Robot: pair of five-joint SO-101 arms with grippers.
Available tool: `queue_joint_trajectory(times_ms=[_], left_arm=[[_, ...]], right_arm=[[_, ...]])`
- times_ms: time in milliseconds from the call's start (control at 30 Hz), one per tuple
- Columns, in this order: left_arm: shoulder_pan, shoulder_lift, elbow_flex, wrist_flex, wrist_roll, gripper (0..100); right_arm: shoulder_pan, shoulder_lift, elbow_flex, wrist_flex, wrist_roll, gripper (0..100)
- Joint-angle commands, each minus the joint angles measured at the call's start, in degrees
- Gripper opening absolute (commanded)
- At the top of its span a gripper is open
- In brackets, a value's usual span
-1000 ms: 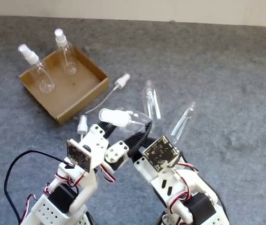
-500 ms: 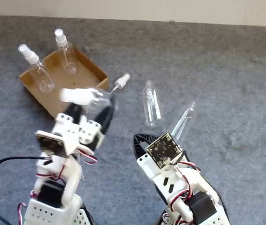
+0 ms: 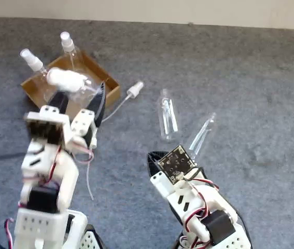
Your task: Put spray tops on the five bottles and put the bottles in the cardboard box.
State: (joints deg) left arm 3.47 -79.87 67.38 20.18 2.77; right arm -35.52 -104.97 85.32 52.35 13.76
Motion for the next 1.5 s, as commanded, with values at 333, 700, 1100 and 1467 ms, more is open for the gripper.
queue_joint_trajectory(times_ms=[333,700,1100,1467], left_arm=[[-5.67,41.36,-15.25,-14.77,-0.79,6],[-5.49,63.87,-16.31,-40.00,-0.79,6],[-5.76,81.63,-29.41,-42.11,-0.70,6],[-5.76,91.74,-34.86,-48.88,-0.53,6]], right_arm=[[8.66,-0.57,8.48,-14.02,0.44,1.0],[8.66,-0.57,13.41,-17.19,0.44,1.0],[8.57,-0.57,13.41,-17.19,0.44,1.0],[8.57,-0.57,13.41,-17.19,0.53,1.0]])
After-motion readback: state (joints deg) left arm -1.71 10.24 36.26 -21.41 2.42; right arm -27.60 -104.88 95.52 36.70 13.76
